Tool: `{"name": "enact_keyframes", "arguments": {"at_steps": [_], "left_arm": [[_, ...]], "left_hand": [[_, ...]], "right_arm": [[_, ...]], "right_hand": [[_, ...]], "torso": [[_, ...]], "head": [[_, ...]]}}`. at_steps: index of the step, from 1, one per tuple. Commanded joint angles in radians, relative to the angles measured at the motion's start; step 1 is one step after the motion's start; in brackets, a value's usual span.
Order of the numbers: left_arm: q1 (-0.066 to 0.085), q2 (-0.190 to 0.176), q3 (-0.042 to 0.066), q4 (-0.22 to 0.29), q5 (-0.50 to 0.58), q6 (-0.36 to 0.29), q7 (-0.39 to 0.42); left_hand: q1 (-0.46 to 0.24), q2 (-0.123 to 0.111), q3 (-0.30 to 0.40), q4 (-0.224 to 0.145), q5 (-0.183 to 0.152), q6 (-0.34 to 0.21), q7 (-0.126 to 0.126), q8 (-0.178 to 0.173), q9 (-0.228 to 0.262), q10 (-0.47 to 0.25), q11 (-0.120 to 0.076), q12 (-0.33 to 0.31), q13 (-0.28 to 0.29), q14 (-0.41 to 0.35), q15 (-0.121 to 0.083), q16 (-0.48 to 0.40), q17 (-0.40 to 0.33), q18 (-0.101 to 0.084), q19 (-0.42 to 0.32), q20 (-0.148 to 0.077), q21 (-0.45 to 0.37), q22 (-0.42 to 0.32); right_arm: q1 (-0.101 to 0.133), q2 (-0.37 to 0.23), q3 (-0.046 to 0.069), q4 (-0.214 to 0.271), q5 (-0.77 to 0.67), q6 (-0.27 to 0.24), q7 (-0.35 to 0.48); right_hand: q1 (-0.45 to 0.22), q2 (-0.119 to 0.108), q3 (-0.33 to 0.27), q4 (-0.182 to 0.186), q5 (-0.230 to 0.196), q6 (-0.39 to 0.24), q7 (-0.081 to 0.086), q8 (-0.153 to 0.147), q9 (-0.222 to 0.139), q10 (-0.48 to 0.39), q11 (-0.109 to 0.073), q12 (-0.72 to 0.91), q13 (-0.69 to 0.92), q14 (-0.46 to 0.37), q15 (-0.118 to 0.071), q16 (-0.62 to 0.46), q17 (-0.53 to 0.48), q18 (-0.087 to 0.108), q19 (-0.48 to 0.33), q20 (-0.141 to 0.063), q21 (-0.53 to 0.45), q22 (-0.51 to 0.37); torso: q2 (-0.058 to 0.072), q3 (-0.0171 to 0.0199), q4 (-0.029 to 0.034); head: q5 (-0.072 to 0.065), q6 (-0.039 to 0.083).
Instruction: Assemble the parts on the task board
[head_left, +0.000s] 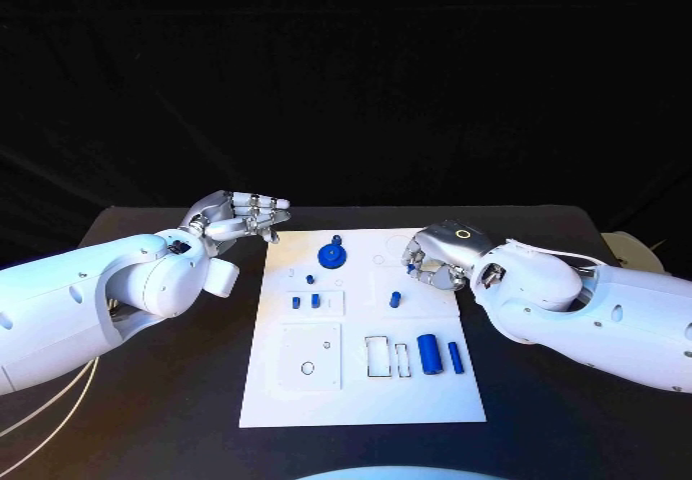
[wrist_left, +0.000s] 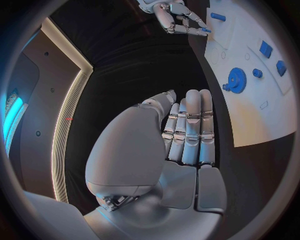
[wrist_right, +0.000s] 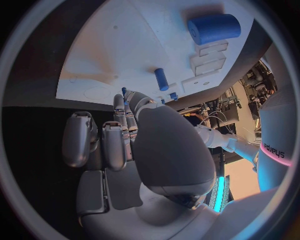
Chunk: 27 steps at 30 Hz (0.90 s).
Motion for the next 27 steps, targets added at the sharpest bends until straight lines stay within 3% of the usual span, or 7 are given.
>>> {"name": "enact_keyframes", "arguments": {"at_steps": [1,5,13,18,23,27], "left_arm": [[0.001,0.003,0.001,0.000,0.005,0.006,0.000],[0.001,0.005,0.001,-0.001,0.005,0.006,0.000],[0.001,0.013,0.001,-0.002,0.005,0.007,0.002],[0.001,0.018,0.000,-0.003,0.005,0.007,0.003],[0.001,0.022,0.000,-0.002,0.005,0.006,0.003],[0.001,0.024,0.000,-0.001,0.005,0.006,0.002]], "left_hand": [[-0.001,0.007,0.001,-0.005,0.001,-0.008,0.001,-0.001,-0.001,-0.008,0.002,0.005,-0.001,-0.007,0.003,-0.007,-0.001,0.013,-0.005,0.005,-0.005,-0.001],[-0.002,0.007,0.000,-0.006,0.001,-0.009,0.002,-0.002,-0.001,-0.010,0.002,0.006,-0.002,-0.008,0.003,-0.009,-0.002,0.013,-0.006,0.005,-0.006,-0.002],[-0.002,0.007,0.000,-0.007,0.001,-0.010,0.002,-0.001,-0.001,-0.011,0.003,0.007,-0.002,-0.009,0.003,-0.010,-0.003,0.013,-0.007,0.006,-0.007,-0.003],[-0.002,0.007,0.000,-0.007,0.001,-0.010,0.002,-0.001,-0.001,-0.011,0.003,0.007,-0.002,-0.009,0.003,-0.010,-0.003,0.013,-0.007,0.006,-0.007,-0.003],[-0.002,0.007,0.000,-0.007,0.001,-0.010,0.002,-0.001,-0.001,-0.011,0.003,0.007,-0.002,-0.009,0.003,-0.010,-0.003,0.013,-0.007,0.006,-0.007,-0.003],[-0.002,0.008,0.000,-0.008,0.001,-0.010,0.002,-0.001,-0.001,-0.012,0.003,0.007,-0.002,-0.010,0.004,-0.011,-0.004,0.013,-0.007,0.006,-0.008,-0.003]], "right_arm": [[0.001,-0.010,0.001,0.033,-0.002,-0.030,0.001],[0.002,-0.017,0.002,0.087,0.004,-0.041,0.005],[-0.007,0.018,0.002,0.170,0.015,-0.049,0.017],[-0.028,0.059,0.001,0.186,0.022,-0.046,0.027],[-0.057,0.101,-0.001,0.175,0.029,-0.040,0.036],[-0.086,0.135,-0.004,0.153,0.031,-0.032,0.041]], "right_hand": [[-0.010,-0.004,0.004,0.000,0.005,0.007,-0.001,-0.003,0.002,0.009,-0.001,-0.004,-0.001,0.052,-0.006,0.004,-0.001,-0.009,0.008,0.001,0.006,0.110],[-0.013,-0.005,0.008,-0.003,0.006,0.008,-0.001,-0.004,0.002,0.010,-0.001,-0.005,-0.001,0.052,-0.006,0.005,0.000,-0.009,0.009,0.000,0.009,0.111],[-0.017,-0.006,0.017,-0.008,0.007,0.010,-0.001,-0.004,0.003,0.012,-0.001,-0.006,-0.001,0.052,-0.007,0.005,0.000,-0.010,0.009,0.000,0.011,0.113],[-0.018,-0.006,0.019,-0.010,0.008,0.010,-0.001,-0.004,0.003,0.012,-0.001,-0.006,-0.001,0.052,-0.007,0.005,-0.001,-0.009,0.009,0.000,0.010,0.113],[-0.020,-0.008,0.026,-0.016,0.010,0.009,-0.001,-0.006,0.004,0.012,-0.001,-0.007,-0.001,0.052,-0.007,0.006,0.000,-0.009,0.008,0.000,0.008,0.113],[-0.022,-0.008,0.027,-0.017,0.010,0.009,0.000,-0.006,0.004,0.012,-0.001,-0.008,-0.001,0.052,-0.007,0.006,0.000,-0.009,0.007,0.000,0.007,0.113]], "torso": [[0.000,-0.0005,-0.0004],[0.000,0.0002,-0.0002],[0.000,-0.0009,0.0030],[0.001,-0.0010,0.0011],[0.003,-0.0031,0.0010],[0.001,-0.0016,0.0019]], "head": [[0.007,0.001],[0.017,0.002],[0.059,-0.006],[0.092,-0.019],[0.113,-0.034],[0.132,-0.045]]}}
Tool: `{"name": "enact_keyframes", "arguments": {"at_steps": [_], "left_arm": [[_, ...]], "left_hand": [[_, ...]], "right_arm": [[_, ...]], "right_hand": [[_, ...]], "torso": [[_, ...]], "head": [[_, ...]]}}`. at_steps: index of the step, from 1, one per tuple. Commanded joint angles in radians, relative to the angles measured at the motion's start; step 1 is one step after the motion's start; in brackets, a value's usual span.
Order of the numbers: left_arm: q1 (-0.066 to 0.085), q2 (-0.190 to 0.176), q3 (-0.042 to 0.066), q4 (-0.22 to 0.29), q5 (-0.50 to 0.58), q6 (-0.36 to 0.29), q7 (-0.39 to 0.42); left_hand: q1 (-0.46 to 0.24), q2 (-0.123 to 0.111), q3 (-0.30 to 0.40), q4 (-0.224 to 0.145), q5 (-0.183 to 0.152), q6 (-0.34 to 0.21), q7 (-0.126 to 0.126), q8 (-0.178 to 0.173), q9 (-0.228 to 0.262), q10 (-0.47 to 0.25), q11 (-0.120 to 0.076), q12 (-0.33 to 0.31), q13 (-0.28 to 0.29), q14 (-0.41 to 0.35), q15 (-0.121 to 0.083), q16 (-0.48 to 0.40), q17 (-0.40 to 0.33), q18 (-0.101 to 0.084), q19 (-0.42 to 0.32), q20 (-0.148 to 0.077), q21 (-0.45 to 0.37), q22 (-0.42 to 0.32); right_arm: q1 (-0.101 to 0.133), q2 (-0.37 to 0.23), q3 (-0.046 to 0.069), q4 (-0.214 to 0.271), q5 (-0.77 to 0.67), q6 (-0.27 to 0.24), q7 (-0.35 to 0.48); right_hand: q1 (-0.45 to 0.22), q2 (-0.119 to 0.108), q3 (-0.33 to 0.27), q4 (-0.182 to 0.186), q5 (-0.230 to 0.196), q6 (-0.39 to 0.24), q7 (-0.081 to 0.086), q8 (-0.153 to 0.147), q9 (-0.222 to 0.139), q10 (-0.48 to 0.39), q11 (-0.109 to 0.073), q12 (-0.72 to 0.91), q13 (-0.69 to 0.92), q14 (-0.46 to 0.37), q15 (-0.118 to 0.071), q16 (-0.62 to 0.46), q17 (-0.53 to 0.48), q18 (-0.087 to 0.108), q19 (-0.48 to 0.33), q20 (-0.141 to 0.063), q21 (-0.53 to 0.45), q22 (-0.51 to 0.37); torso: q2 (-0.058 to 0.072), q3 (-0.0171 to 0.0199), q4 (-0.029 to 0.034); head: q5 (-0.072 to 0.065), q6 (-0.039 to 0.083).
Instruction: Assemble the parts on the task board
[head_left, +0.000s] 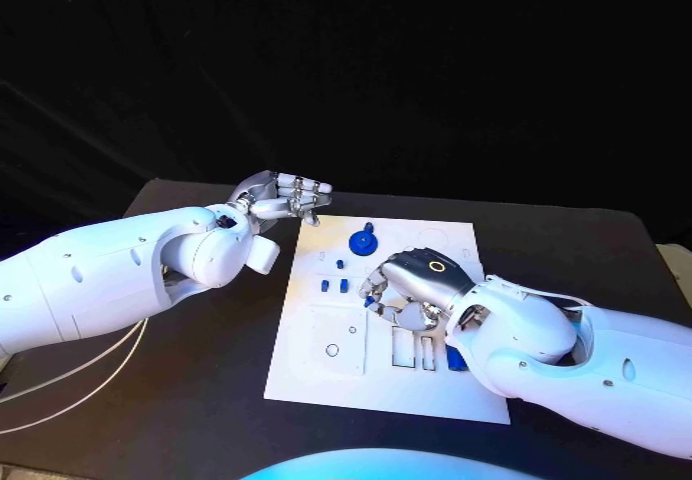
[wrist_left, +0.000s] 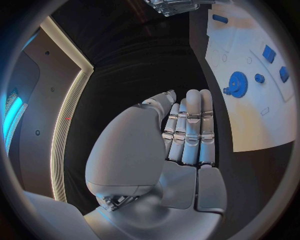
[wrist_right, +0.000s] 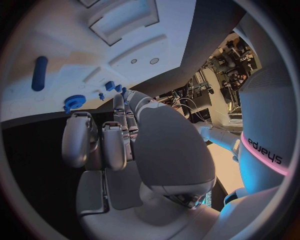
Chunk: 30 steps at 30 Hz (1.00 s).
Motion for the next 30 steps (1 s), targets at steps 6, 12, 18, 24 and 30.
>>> {"name": "enact_keyframes", "arguments": {"at_steps": [6,12,18,24,30], "left_arm": [[0.001,0.008,0.000,0.006,0.004,0.009,0.003],[0.001,0.011,0.000,0.007,0.004,0.012,0.002],[0.001,0.014,0.000,0.007,0.004,0.015,0.000],[0.001,0.014,0.000,0.007,0.004,0.016,-0.002],[0.001,0.014,0.000,0.008,0.004,0.017,-0.002]], "left_hand": [[-0.003,0.008,0.000,-0.008,0.001,-0.005,0.001,-0.001,-0.001,-0.009,0.000,0.004,-0.001,-0.007,0.001,-0.005,-0.001,0.012,-0.004,0.003,-0.004,-0.001],[-0.003,0.008,0.000,-0.008,0.001,-0.005,0.001,-0.001,-0.001,-0.009,0.000,0.004,-0.001,-0.007,0.001,-0.005,-0.001,0.012,-0.004,0.003,-0.004,-0.001],[-0.004,0.008,-0.001,-0.008,0.001,-0.006,0.001,-0.001,-0.001,-0.010,0.000,0.005,-0.001,-0.007,0.001,-0.006,-0.002,0.012,-0.005,0.003,-0.005,-0.002],[-0.004,0.008,-0.001,-0.008,0.001,-0.006,0.001,-0.001,-0.001,-0.010,0.000,0.005,-0.001,-0.007,0.001,-0.006,-0.002,0.012,-0.005,0.003,-0.005,-0.002],[-0.004,0.008,-0.001,-0.008,0.001,-0.006,0.001,-0.001,-0.001,-0.010,0.000,0.005,-0.001,-0.007,0.001,-0.006,-0.002,0.012,-0.005,0.003,-0.005,-0.002]], "right_arm": [[-0.048,0.051,-0.005,-0.050,0.006,0.019,0.022],[-0.069,0.079,-0.006,-0.080,0.006,0.026,0.025],[-0.078,0.095,-0.007,-0.096,0.006,0.032,0.028],[-0.083,0.106,-0.007,-0.107,0.006,0.043,0.029],[-0.085,0.110,-0.007,-0.118,0.005,0.048,0.029]], "right_hand": [[-0.016,0.001,0.007,-0.002,0.005,0.006,0.003,-0.003,0.001,0.005,0.000,-0.005,0.001,0.052,-0.006,0.007,0.000,-0.009,0.007,0.000,0.002,0.113],[-0.018,0.001,0.008,-0.003,0.004,0.005,0.003,-0.004,0.001,0.005,0.000,-0.005,0.001,0.052,-0.006,0.006,-0.001,-0.008,0.006,0.001,0.000,0.112],[-0.018,0.001,0.008,-0.003,0.004,0.005,0.003,-0.004,0.001,0.005,0.000,-0.005,0.001,0.052,-0.006,0.006,-0.001,-0.008,0.006,0.001,0.000,0.112],[-0.021,0.001,0.010,-0.004,0.003,0.005,0.004,-0.004,0.001,0.004,0.000,-0.006,0.001,0.052,-0.006,0.006,-0.001,-0.008,0.006,0.001,-0.001,0.112],[-0.023,0.001,0.011,-0.005,0.002,0.005,0.003,-0.004,0.002,0.005,0.000,-0.006,0.001,0.052,-0.006,0.006,-0.003,-0.008,0.005,0.001,-0.003,0.111]], "torso": [[0.000,-0.0009,-0.0009],[-0.001,0.0002,-0.0013],[0.000,0.0004,0.0011],[0.000,0.0000,-0.0013],[0.000,-0.0004,-0.0001]], "head": [[0.032,-0.017],[0.049,-0.035],[0.055,-0.036],[0.062,-0.039],[0.065,-0.044]]}}
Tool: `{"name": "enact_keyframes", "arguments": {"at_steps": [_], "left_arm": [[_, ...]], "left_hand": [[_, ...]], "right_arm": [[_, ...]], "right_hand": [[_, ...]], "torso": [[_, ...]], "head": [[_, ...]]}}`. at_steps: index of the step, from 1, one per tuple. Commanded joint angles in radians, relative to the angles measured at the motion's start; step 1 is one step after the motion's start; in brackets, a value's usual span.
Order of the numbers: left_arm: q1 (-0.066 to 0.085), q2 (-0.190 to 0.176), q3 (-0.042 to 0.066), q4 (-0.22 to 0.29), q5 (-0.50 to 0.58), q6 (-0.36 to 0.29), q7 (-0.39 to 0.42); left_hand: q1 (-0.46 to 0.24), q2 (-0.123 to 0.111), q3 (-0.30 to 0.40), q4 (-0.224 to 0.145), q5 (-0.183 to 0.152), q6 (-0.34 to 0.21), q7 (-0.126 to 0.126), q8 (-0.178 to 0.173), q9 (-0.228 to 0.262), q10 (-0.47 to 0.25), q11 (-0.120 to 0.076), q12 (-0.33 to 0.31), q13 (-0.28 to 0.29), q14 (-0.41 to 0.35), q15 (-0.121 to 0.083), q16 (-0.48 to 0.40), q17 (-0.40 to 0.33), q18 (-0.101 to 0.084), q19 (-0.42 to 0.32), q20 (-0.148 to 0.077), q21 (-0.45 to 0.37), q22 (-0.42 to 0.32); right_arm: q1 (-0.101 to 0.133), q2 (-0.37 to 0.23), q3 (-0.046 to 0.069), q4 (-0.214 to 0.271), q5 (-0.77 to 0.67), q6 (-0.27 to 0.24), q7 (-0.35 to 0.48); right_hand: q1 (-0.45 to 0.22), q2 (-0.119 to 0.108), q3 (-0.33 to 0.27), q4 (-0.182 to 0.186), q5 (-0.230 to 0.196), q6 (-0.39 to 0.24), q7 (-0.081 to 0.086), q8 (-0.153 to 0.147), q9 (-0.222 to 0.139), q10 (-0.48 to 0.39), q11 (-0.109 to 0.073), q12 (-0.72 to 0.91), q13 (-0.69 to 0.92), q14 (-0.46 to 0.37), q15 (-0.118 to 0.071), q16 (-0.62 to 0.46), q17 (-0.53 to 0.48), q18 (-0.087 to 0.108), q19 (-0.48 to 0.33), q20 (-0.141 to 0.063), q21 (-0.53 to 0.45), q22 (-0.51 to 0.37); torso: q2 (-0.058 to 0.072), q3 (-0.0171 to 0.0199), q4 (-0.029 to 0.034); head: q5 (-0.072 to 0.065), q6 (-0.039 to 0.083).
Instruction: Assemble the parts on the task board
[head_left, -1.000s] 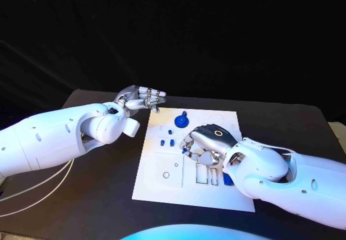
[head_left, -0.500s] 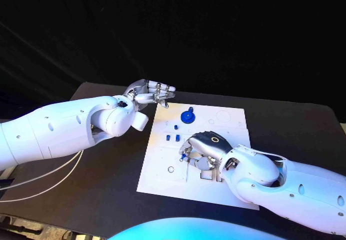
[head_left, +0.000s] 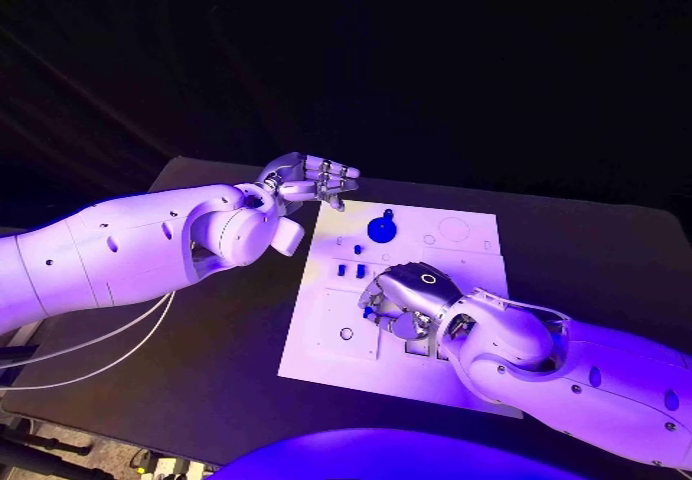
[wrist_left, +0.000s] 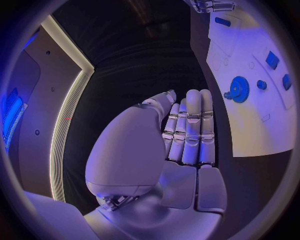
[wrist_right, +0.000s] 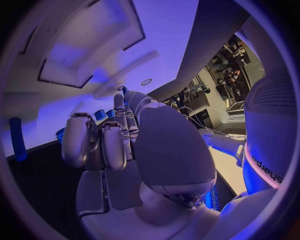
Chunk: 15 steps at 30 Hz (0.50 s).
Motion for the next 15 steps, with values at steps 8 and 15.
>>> {"name": "enact_keyframes", "arguments": {"at_steps": [8,15], "left_arm": [[0.001,0.002,0.001,0.003,0.004,0.017,0.001],[0.001,0.001,0.001,0.003,0.004,0.017,-0.001]], "left_hand": [[-0.006,0.008,0.001,-0.006,0.000,-0.007,0.002,-0.001,-0.002,-0.011,0.001,0.006,-0.002,-0.008,0.002,-0.008,-0.002,0.012,-0.005,0.004,-0.006,-0.002],[-0.006,0.008,0.001,-0.006,0.000,-0.007,0.002,-0.001,-0.002,-0.011,0.001,0.006,-0.002,-0.008,0.002,-0.008,-0.002,0.012,-0.005,0.004,-0.006,-0.002]], "right_arm": [[-0.004,0.002,-0.001,-0.010,-0.017,0.022,-0.005],[-0.004,-0.003,-0.001,-0.008,-0.026,0.009,-0.012]], "right_hand": [[-0.014,0.000,0.005,0.001,0.003,0.006,0.003,-0.001,0.001,0.005,0.000,-0.006,0.002,0.052,-0.006,0.006,-0.001,-0.008,0.005,0.001,-0.003,0.112],[-0.016,0.001,0.007,0.000,0.001,0.006,0.003,-0.001,0.002,0.006,0.000,-0.005,0.002,0.051,-0.006,0.004,-0.004,-0.008,0.005,0.001,-0.003,0.112]], "torso": [[-0.001,-0.0002,0.0003],[-0.001,0.0004,-0.0006]], "head": [[0.002,-0.005],[0.003,-0.004]]}}
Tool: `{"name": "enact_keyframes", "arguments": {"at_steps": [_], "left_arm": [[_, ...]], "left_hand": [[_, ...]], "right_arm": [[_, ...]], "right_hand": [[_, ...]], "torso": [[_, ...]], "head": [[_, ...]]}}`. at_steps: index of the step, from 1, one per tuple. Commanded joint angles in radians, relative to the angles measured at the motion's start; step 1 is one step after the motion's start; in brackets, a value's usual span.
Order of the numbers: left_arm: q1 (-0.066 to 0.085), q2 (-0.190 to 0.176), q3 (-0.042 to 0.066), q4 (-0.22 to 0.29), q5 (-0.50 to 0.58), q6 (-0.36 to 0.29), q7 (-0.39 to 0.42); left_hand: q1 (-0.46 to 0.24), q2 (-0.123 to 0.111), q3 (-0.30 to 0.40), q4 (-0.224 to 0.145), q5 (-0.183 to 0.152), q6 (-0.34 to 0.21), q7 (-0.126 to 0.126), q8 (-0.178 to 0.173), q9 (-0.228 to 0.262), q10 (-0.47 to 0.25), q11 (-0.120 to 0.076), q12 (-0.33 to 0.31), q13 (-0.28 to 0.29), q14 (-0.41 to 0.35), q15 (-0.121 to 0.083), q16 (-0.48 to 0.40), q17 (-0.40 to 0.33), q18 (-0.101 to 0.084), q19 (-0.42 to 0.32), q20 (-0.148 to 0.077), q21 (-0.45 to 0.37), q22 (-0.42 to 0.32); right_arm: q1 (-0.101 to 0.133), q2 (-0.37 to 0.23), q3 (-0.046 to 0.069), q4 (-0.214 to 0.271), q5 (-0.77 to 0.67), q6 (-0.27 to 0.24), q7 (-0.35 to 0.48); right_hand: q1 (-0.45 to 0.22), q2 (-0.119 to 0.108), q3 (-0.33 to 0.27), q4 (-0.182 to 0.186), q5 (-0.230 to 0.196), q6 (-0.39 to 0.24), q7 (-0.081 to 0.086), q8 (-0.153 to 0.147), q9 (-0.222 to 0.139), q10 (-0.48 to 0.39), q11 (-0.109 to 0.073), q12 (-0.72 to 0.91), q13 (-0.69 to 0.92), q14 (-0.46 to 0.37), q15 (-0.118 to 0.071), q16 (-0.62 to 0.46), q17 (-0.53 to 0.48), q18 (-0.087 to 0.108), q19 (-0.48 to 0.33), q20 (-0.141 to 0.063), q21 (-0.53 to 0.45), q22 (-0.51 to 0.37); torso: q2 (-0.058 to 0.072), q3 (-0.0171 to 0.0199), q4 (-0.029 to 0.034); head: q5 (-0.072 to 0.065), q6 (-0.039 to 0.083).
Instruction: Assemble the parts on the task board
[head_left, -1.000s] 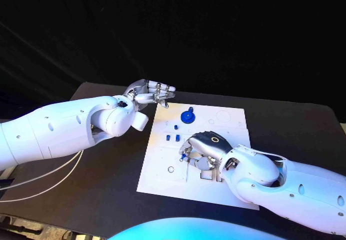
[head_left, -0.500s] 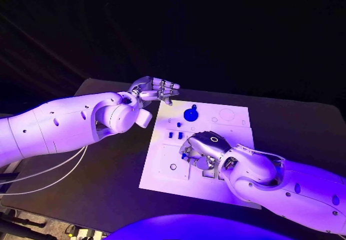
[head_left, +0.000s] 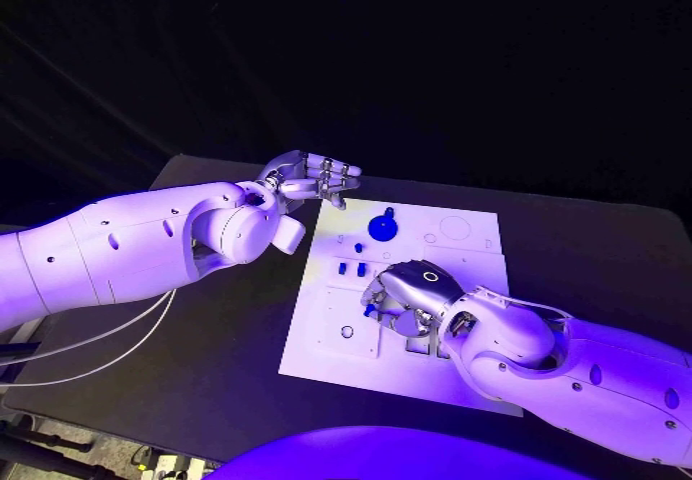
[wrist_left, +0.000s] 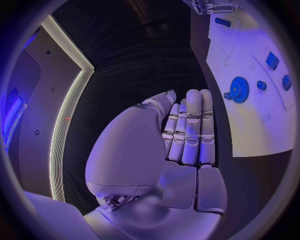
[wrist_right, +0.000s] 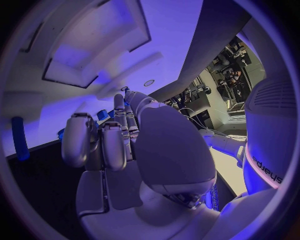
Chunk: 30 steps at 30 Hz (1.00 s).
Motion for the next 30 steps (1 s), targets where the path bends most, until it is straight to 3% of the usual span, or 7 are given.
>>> {"name": "enact_keyframes", "arguments": {"at_steps": [1,23,30], "left_arm": [[0.001,0.001,0.001,0.002,0.004,0.017,0.001],[0.001,0.002,0.001,0.000,0.004,0.025,-0.007],[0.001,0.003,0.001,0.001,0.004,0.027,-0.009]], "left_hand": [[-0.006,0.008,0.001,-0.006,0.000,-0.007,0.002,-0.001,-0.002,-0.004,0.000,0.006,-0.002,-0.008,0.002,-0.003,-0.002,0.012,-0.005,0.004,-0.006,-0.002],[-0.007,0.008,0.000,-0.006,0.000,-0.008,0.002,-0.001,-0.002,-0.007,0.001,0.006,-0.002,-0.008,0.002,-0.004,-0.003,0.013,-0.006,0.004,-0.007,-0.002],[-0.007,0.008,0.000,-0.007,0.001,-0.010,0.003,-0.002,-0.002,-0.009,0.001,0.007,-0.002,-0.009,0.002,-0.005,-0.003,0.013,-0.006,0.005,-0.008,-0.003]], "right_arm": [[-0.003,-0.003,-0.001,0.000,-0.021,0.008,-0.011],[-0.003,-0.007,-0.001,0.005,-0.041,-0.007,-0.032],[-0.003,0.004,-0.001,0.004,-0.054,0.055,-0.058]], "right_hand": [[-0.007,-0.001,0.007,0.000,0.001,0.007,0.002,0.002,0.001,0.006,0.000,-0.005,0.002,0.051,-0.006,0.004,-0.001,-0.008,0.005,0.001,-0.003,0.112],[-0.010,-0.001,0.010,-0.004,0.000,0.010,0.001,0.003,0.002,0.009,-0.001,-0.005,0.002,0.051,-0.006,0.006,0.001,-0.009,0.007,0.001,0.002,0.115],[-0.020,-0.003,0.011,-0.007,-0.006,0.012,0.000,0.003,0.003,0.011,-0.001,-0.005,0.003,0.051,-0.007,0.005,-0.001,-0.008,0.006,0.001,0.001,0.115]], "torso": [[0.000,0.0005,-0.0006],[0.000,0.0000,-0.0004],[0.000,-0.0001,0.0006]], "head": [[0.000,0.001],[-0.002,0.004],[-0.002,0.005]]}}
